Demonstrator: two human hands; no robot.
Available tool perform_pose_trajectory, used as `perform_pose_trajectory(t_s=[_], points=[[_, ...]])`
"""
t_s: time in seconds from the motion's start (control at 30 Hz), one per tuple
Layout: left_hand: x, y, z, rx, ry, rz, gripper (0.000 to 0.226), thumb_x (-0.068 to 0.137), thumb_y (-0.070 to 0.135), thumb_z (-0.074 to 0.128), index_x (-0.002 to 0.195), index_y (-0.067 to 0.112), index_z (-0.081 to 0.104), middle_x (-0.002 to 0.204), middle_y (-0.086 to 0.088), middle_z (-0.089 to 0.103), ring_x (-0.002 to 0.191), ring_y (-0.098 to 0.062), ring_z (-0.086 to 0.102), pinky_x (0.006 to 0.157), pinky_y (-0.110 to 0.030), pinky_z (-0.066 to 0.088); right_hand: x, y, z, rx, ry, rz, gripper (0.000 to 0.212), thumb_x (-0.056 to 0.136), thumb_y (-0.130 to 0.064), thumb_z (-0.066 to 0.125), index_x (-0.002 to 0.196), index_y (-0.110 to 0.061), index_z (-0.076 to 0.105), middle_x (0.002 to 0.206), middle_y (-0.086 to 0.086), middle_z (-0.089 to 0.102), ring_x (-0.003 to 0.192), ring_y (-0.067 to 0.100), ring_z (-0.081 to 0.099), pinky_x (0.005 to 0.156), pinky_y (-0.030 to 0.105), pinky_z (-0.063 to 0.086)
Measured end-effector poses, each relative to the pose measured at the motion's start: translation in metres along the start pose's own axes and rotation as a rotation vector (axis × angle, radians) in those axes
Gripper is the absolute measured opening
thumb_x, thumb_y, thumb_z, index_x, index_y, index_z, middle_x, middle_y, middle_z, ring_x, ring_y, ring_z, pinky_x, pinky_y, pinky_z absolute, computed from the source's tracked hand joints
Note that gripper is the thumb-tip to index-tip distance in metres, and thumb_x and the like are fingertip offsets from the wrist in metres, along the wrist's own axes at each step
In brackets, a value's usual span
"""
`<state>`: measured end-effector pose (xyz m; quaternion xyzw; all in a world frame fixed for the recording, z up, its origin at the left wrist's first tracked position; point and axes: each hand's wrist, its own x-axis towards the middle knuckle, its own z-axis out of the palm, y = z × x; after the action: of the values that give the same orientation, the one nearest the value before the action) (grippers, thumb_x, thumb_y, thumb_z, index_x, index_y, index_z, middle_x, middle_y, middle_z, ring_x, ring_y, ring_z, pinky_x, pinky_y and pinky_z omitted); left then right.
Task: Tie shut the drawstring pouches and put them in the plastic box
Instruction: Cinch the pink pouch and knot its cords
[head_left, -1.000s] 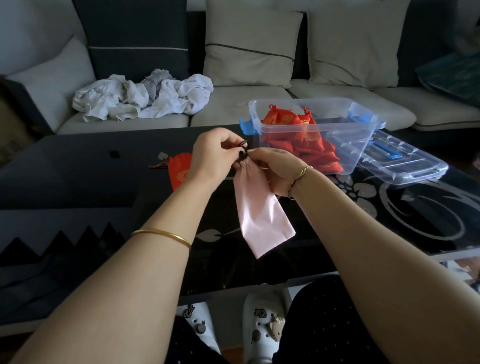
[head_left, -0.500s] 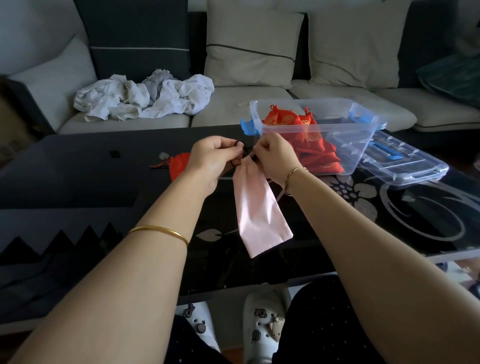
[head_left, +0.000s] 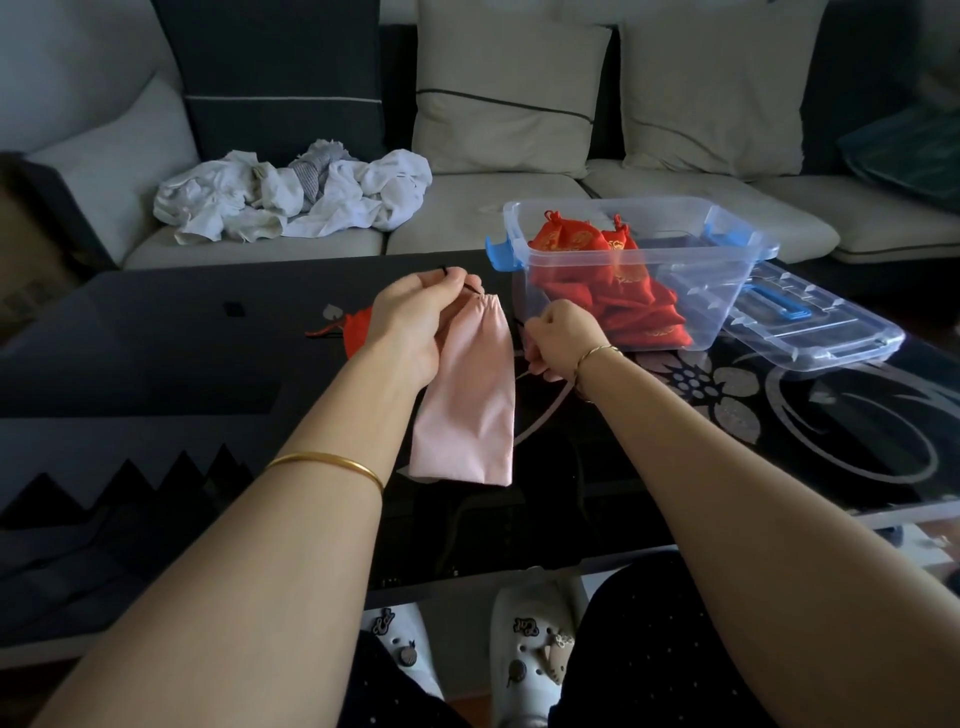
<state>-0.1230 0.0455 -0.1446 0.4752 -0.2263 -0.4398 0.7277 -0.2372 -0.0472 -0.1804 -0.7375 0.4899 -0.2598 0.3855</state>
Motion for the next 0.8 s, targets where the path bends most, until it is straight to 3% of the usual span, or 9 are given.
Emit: perform_pose_trajectory(t_s=[0.1,0.2,0.3,0.37,0.5,0.6,0.67,0.73,0.8], points=[[0.000,0.002,-0.001,0.060,-0.002,0.027,0.013,0.094,0.008,0.054,0.082,0.010,0.059,0.053,0.003,0.063,0.056,-0.010,0.064,0.057,-0.024,0.045,-0.001,-0.001,0.001,0.077,-0.011,0.062,0.019,0.090,-0.012,0.042,0.088,0.000,0.057,0.064,0.010,0.058,0.037,0.013,0.053,0.031,0.014,0.039],[0.000,0.003,-0.003,0.359,0.015,0.038,0.012,0.091,0.010,0.058,0.081,0.012,0.065,0.052,0.006,0.064,0.053,-0.007,0.062,0.047,-0.019,0.030,-0.002,-0.007,-0.003,0.244,-0.006,0.106,0.019,0.092,-0.015,0.037,0.091,-0.004,0.053,0.064,0.006,0.058,0.045,0.015,0.054,0.042,0.019,0.044],[0.001,0.001,-0.003,0.618,-0.020,-0.010,0.012,0.089,0.015,0.062,0.077,0.013,0.065,0.054,0.007,0.067,0.059,-0.009,0.064,0.049,-0.021,0.031,-0.005,-0.018,-0.008,0.406,-0.003,0.095,0.021,0.092,-0.014,0.037,0.077,-0.007,0.051,0.062,0.006,0.054,0.050,0.017,0.048,0.052,0.025,0.044],[0.002,0.000,-0.003,0.720,-0.061,-0.058,0.014,0.088,0.018,0.064,0.074,0.013,0.066,0.055,0.005,0.068,0.063,-0.011,0.066,0.052,-0.023,0.030,-0.009,-0.025,-0.009,0.460,-0.030,0.065,0.025,0.091,-0.014,0.040,0.068,-0.010,0.048,0.060,0.004,0.050,0.048,0.016,0.042,0.051,0.025,0.038],[-0.001,0.002,0.000,0.830,-0.170,-0.099,0.013,0.089,0.018,0.062,0.077,0.014,0.064,0.055,0.005,0.067,0.054,-0.007,0.062,0.051,-0.022,0.029,-0.014,-0.032,-0.008,0.337,-0.053,-0.063,0.034,0.091,-0.013,0.047,0.057,-0.010,0.045,0.053,0.003,0.042,0.042,0.014,0.035,0.044,0.023,0.029],[-0.003,0.002,0.002,0.890,-0.227,-0.098,0.012,0.090,0.019,0.061,0.083,0.013,0.068,0.053,0.006,0.065,0.047,-0.003,0.058,0.050,-0.021,0.028,-0.016,-0.034,-0.008,0.137,-0.014,-0.216,0.036,0.091,-0.017,0.054,0.055,-0.011,0.050,0.051,-0.001,0.046,0.037,0.004,0.040,0.040,0.015,0.034],[-0.003,0.001,0.002,0.892,-0.227,-0.094,0.014,0.090,0.018,0.060,0.081,0.012,0.069,0.051,0.006,0.062,0.046,-0.005,0.056,0.050,-0.021,0.028,-0.016,-0.034,-0.009,0.061,0.008,-0.279,0.029,0.090,-0.018,0.057,0.063,-0.009,0.058,0.055,-0.003,0.051,0.044,0.003,0.044,0.049,0.015,0.039],[-0.003,0.000,0.002,0.849,-0.192,-0.104,0.017,0.090,0.015,0.058,0.077,0.012,0.067,0.049,0.005,0.060,0.047,-0.006,0.055,0.051,-0.022,0.027,-0.016,-0.034,-0.009,0.046,0.020,-0.280,0.022,0.090,-0.018,0.057,0.077,-0.002,0.065,0.062,0.002,0.057,0.055,0.012,0.050,0.061,0.027,0.045],[-0.003,-0.001,0.001,0.803,-0.143,-0.115,0.018,0.091,0.014,0.056,0.076,0.010,0.067,0.048,0.005,0.059,0.050,-0.008,0.056,0.051,-0.022,0.027,-0.016,-0.034,-0.010,-0.034,0.067,-0.251,0.022,0.089,-0.018,0.057,0.093,0.000,0.069,0.084,0.011,0.067,0.076,0.022,0.060,0.075,0.033,0.050]])
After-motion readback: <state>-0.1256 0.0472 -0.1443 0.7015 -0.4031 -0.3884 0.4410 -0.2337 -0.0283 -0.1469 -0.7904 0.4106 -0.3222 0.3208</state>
